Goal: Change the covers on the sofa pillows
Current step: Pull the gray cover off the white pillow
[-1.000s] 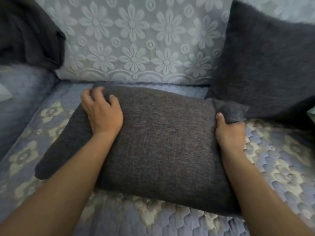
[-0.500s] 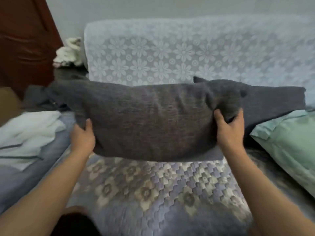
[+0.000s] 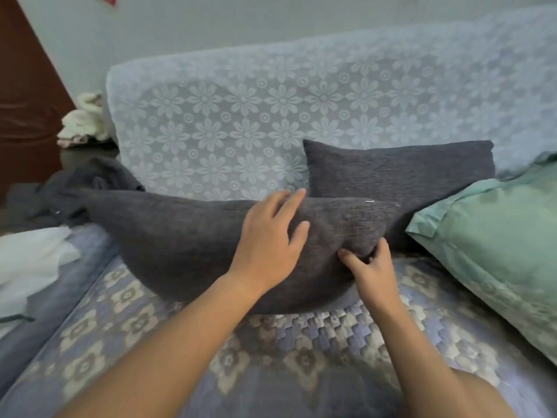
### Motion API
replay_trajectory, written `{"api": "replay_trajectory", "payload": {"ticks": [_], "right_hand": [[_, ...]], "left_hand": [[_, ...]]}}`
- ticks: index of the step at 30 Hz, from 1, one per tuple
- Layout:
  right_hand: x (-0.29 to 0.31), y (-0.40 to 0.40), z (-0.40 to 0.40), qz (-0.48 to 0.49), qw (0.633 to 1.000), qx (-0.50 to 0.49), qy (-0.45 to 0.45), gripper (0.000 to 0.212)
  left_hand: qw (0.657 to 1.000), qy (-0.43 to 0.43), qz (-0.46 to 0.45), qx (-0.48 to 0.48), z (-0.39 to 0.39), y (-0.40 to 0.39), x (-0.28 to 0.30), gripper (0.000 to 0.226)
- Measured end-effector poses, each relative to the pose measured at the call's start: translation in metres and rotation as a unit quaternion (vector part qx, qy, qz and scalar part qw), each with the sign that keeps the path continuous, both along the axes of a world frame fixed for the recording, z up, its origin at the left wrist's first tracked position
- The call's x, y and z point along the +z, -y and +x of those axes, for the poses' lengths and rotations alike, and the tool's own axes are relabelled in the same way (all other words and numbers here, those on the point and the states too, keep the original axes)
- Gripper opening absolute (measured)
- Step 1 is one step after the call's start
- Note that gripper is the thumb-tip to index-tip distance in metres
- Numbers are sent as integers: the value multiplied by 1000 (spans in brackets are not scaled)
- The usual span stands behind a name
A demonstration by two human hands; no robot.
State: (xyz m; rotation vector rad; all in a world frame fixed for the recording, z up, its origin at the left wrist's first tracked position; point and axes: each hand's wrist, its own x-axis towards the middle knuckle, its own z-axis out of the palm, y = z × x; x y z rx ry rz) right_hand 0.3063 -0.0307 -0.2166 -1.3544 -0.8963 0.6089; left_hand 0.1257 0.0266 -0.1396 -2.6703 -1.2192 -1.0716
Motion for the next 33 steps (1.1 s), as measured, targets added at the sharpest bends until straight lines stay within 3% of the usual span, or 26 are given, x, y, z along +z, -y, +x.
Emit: {"api": "replay_trajectory", "payload": {"ticks": [3, 6, 12, 14, 17, 19, 21, 23, 25, 26, 28, 33], "right_hand": [[6, 1, 6, 23, 999, 21, 17, 52], [7, 0, 7, 70, 997, 41, -1, 52], [19, -13, 13, 85, 987, -20, -138, 78], [23, -15, 19, 105, 984, -41, -135, 65], [32, -15, 27, 160, 977, -39, -132, 26], [33, -18, 31, 166, 979, -33, -116, 19], [31, -23, 31, 163, 980, -42, -102, 18], [29, -26, 31, 155, 982, -76, -73, 19], [32, -24, 30, 137, 983, -120, -9, 16], [34, -23, 29, 128, 981, -143, 30, 14], [36, -22, 28, 118, 976, -168, 79, 16], [41, -16, 30, 117, 975, -159, 101, 8]], "left_hand": [[996, -11, -69, -56, 42, -11, 10, 49], [990, 35, -103, -89, 74, -14, 11, 42], [984, 73, -128, -96, 101, -19, 11, 31], [979, 89, -155, -97, 104, -21, 12, 28], [973, 107, -180, -100, 107, -20, 17, 23], [971, 118, -182, -103, 108, -20, 22, 16], [983, 97, -121, -96, 108, -22, 23, 9], [996, 25, 33, -76, 107, -23, 23, 7], [981, -50, 174, -71, 107, -22, 20, 10], [976, -67, 194, -72, 108, -20, 20, 11], [986, -52, 146, -62, 108, -10, 24, 12], [992, -30, -121, 0, 115, 3, 42, 15]]}}
